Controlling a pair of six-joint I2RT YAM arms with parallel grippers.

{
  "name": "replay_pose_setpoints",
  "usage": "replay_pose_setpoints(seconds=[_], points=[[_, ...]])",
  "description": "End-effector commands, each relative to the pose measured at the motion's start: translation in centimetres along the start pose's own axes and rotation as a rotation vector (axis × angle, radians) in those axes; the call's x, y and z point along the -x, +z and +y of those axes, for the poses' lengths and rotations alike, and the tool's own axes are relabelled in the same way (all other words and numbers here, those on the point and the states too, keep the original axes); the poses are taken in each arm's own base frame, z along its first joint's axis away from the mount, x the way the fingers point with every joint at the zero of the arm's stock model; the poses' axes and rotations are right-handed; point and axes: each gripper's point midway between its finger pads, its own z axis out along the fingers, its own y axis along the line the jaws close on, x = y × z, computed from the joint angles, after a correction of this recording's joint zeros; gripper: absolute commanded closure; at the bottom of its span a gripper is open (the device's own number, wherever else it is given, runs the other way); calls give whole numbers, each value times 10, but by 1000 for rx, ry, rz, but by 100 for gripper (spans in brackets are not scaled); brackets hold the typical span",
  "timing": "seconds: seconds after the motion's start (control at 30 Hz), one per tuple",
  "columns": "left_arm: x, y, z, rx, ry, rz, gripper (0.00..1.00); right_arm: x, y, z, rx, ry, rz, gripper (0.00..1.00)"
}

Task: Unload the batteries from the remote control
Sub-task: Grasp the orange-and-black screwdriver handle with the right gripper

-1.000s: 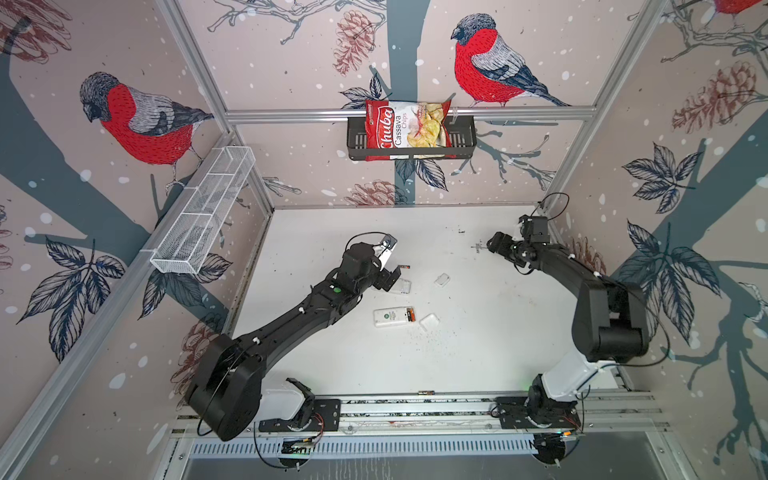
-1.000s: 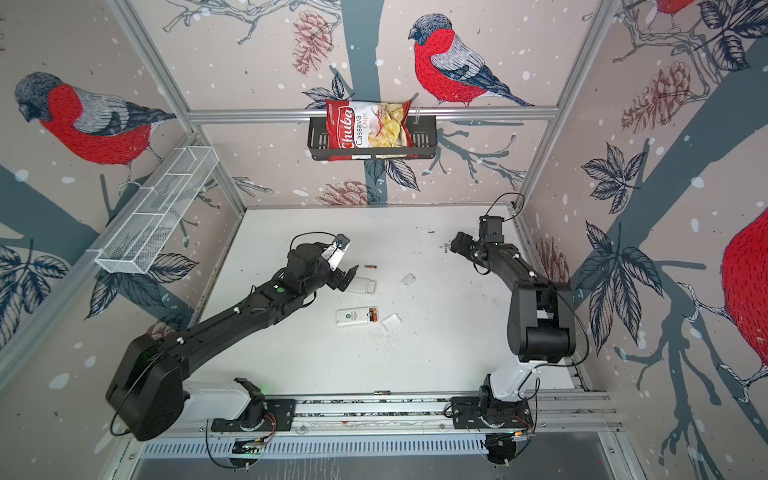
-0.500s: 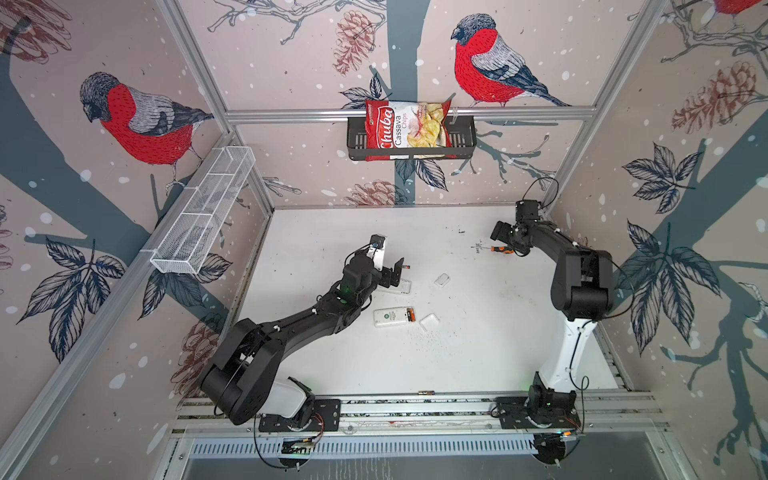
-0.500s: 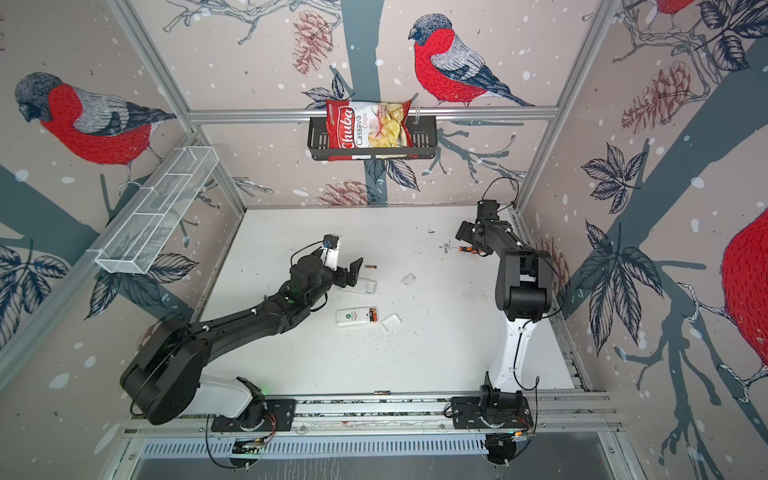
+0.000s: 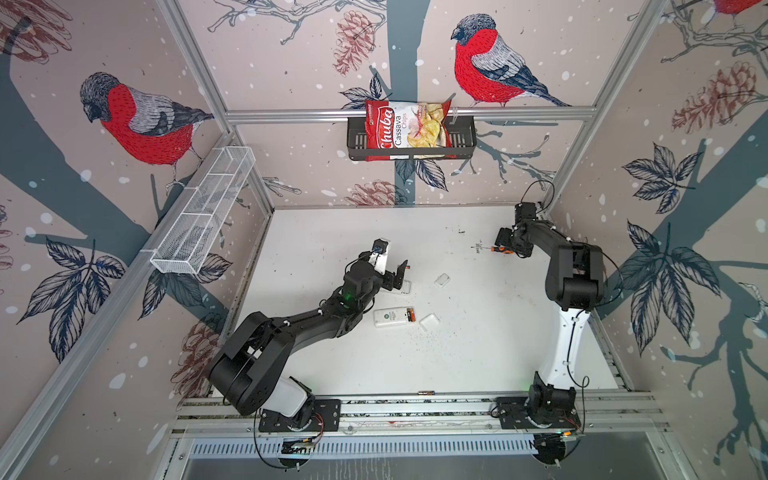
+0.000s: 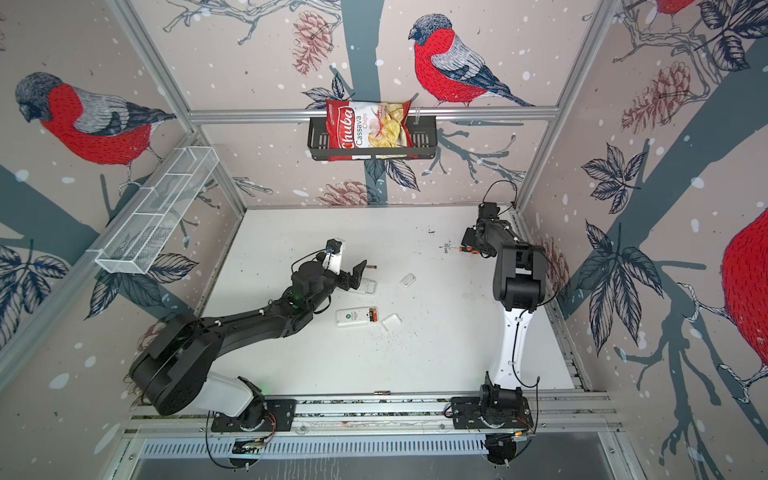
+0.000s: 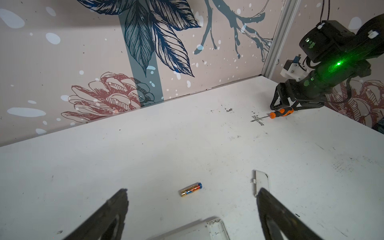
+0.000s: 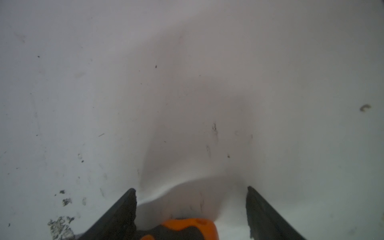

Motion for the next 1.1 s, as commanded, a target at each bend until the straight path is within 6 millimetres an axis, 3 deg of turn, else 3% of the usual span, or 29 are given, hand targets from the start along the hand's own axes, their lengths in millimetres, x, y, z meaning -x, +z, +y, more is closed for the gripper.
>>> replay_pose_setpoints(seconds=[0.0,0.3,0.83,1.07], points=[[19,0,-8,-45,-8,-73,5,-13,-1,3,3,-16,35,20],[22,-12,-7,-46,-28,-91,6,-35,-5,14,16,-28,53,21],[20,-18,-9,-63,-43,-98,6,-68,-37,39,67,-62,57,25],[20,-22,-9,-63,-49,-111,6,-85,-48,52,78,-91,53,22]])
